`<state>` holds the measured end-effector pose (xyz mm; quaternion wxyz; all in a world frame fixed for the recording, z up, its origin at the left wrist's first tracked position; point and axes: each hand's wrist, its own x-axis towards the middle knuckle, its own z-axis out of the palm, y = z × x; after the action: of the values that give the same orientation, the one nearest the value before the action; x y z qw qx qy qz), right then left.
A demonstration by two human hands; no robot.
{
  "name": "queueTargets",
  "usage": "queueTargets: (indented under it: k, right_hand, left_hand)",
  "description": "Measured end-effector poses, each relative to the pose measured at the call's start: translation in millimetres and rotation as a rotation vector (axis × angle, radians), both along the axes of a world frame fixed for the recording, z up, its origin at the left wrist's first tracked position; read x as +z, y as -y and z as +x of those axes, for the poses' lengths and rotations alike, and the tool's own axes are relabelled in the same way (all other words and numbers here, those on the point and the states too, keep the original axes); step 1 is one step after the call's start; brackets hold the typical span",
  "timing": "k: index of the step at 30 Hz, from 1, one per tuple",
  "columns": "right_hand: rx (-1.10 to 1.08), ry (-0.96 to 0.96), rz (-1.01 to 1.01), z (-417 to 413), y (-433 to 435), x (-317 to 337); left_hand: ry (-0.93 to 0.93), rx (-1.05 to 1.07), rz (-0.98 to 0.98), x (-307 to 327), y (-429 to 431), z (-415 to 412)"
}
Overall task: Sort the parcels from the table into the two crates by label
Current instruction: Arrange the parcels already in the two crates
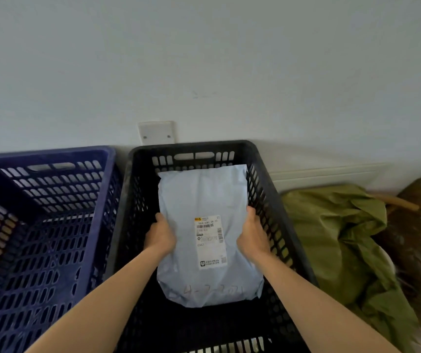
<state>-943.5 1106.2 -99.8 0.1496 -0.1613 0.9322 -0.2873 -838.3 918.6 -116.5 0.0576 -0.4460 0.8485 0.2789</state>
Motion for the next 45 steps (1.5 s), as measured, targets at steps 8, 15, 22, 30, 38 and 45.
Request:
queueTargets:
  k: [8, 15, 22, 30, 38, 45]
  right_hand:
    - [0.042, 0.105, 0.139, 2.8, 2.9, -29.7]
    - [0.072, 0.177, 0.211, 0.6, 8.9, -46.9]
    - [0.096, 0.188, 0.251, -8.5, 14.1, -62.0]
    - [0.287, 0.048, 0.455, -6.0, 10.6, -78.8]
    - [0.493, 0.013, 0.564, -8.5, 7.7, -96.7]
    - [0.373, 0.11, 0.509, -4.4, 21.4, -95.2]
  left_hand:
    - [0.117, 0.028, 0.068, -17.7, -13.4, 1.9]
    - [0.094, -0.025, 0.092, -41.5, -15.6, 2.0]
    - [0.086, -0.022, 0.192, -55.6, -18.0, 4.0]
    - [0.184, -0.059, 0.165, -70.1, -22.5, 5.9]
    - [0.231, -0.145, 0.032, -80.7, -32.4, 5.7]
    - [0.25, -0.162, 0.087, -75.6, -36.0, 9.8]
